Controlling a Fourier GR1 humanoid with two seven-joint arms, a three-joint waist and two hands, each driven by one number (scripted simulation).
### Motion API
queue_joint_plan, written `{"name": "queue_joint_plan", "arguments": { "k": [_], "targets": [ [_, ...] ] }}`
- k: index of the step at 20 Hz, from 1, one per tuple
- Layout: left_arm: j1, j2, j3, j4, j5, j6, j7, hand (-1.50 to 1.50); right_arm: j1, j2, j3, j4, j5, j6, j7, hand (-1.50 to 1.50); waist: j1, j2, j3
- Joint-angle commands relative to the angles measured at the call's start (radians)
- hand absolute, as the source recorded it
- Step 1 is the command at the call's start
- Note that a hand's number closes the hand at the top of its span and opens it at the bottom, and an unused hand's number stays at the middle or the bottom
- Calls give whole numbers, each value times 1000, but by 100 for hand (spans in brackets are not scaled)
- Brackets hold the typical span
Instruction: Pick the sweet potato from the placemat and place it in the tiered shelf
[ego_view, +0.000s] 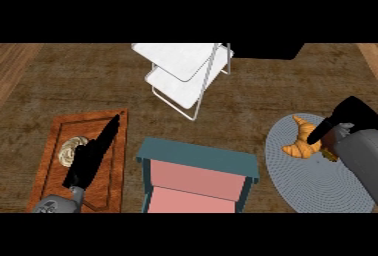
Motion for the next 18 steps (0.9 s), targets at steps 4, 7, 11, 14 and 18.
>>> {"name": "queue_joint_plan", "arguments": {
  "k": [4, 7, 11, 14, 18],
  "targets": [
    [21, 11, 25, 20, 10, -20, -8, 0, -120, 130, -6, 186, 101, 56, 240, -150, -22, -4, -1],
    [-10, 4, 39, 34, 10, -14, 14, 0, -148, 151, -13, 233, 141, 64, 240, -150, -36, -5, -1],
    [12, 0, 36, 12, 5, -15, 12, 0, -183, 202, -30, 310, 194, 63, 240, -150, -34, -6, 0],
    [54, 22, 54, 20, 3, -24, -21, 0, -142, 161, -54, 308, 177, 98, 213, -150, -40, -7, 1],
    [40, -2, 57, 67, -5, -34, -57, 0, -130, 176, -74, 337, 202, 89, 181, -150, -49, -5, 0]
  ]
}}
